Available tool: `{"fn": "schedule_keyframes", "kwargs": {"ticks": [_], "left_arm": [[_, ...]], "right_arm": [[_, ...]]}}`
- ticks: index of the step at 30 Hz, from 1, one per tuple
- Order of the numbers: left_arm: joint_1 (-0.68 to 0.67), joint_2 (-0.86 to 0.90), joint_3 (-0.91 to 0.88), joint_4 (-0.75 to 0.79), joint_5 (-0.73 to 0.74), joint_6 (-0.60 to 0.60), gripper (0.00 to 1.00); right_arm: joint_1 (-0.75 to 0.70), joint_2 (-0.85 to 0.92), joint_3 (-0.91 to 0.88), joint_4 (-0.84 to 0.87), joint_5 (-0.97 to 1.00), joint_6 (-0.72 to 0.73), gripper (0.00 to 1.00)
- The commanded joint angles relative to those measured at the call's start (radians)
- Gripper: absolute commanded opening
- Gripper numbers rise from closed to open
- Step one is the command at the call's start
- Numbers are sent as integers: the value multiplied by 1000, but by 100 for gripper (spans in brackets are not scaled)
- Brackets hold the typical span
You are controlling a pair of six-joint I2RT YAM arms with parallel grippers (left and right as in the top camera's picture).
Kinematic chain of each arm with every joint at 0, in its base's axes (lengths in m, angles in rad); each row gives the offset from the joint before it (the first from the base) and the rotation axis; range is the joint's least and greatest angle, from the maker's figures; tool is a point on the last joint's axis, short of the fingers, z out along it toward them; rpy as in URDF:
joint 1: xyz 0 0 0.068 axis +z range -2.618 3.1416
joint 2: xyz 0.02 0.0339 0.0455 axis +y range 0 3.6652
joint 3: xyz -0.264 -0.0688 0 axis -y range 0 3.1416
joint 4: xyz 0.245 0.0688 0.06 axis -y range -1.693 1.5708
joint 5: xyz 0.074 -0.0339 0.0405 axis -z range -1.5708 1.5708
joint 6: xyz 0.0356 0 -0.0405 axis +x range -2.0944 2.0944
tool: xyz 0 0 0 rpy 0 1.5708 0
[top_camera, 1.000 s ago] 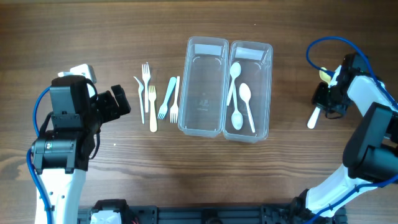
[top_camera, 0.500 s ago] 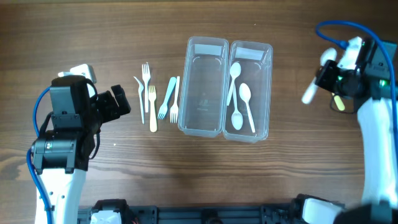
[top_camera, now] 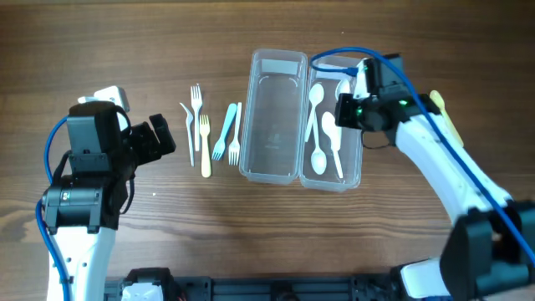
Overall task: Pack container
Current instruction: 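Drop the spoons into the right container, then grasp the last yellow spoon with the right gripper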
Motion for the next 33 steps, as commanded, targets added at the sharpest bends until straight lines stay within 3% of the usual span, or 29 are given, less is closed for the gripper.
{"fn": "schedule_keyframes", "kwargs": {"ticks": [1,5,12,21,24,27,33], "left_arm": [[8,1,19,2,-10,8,100],[8,1,19,2,-10,8,100],[8,1,19,2,-10,8,100],[8,1,19,2,-10,8,100],[8,1,19,2,-10,8,100],[8,1,19,2,-10,8,100],[8,1,19,2,-10,8,100]], "right_arm": [[11,-12,20,28,18,-47,41],[-39,-119,85,32,32,-99,59],[-303,-195,87,69,198,-154,59],[-606,98,87,130,129,-351,63],[-620,196,87,152,77,-440,71],[-621,257,87,168,79,-537,71],[-624,321,87,227,109,-549,68]]}}
